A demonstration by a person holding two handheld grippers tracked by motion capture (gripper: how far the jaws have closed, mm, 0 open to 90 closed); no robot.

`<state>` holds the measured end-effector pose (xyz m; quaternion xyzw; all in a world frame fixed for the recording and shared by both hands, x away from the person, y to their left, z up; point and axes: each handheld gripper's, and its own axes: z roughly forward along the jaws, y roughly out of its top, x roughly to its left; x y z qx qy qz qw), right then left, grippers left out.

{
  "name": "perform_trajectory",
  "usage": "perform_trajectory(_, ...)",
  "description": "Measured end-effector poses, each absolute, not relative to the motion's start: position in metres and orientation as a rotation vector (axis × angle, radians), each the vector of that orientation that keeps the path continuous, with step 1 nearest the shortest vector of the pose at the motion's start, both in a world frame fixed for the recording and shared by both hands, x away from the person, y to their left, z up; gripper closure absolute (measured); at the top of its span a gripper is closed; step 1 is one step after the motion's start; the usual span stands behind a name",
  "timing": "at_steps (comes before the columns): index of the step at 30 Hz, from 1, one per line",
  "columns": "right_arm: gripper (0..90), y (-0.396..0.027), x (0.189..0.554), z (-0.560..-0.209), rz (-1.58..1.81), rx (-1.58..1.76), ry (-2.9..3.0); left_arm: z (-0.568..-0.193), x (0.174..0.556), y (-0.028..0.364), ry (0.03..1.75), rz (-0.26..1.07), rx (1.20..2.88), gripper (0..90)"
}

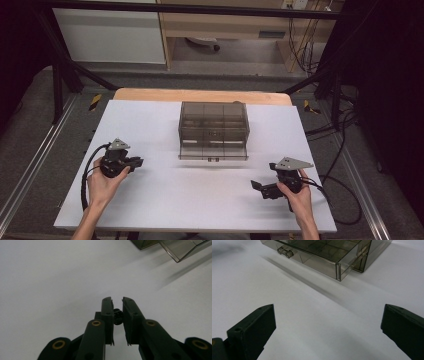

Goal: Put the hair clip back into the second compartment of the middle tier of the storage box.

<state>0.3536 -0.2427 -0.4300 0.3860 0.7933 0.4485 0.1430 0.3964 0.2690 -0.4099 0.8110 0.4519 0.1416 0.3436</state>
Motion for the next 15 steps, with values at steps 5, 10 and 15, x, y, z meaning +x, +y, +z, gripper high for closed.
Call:
perform_trajectory(5,0.6,-0.243,0.354,-0.430,1.295,1.111,2.287,-0.407,0.395,0.266,1.157,0.369,2.114,78.8)
perform_trajectory(10,0.6,-0.242,0.354,-0.430,1.292,1.112,2.288,-0.405,0.394,0.263,1.136,0.364,2.119,78.8)
perform_trajectory(15,0.6,-0.243,0.354,-0.430,1.291,1.113,2.289,-0.401,0.392,0.257,1.109,0.355,2.122,78.8)
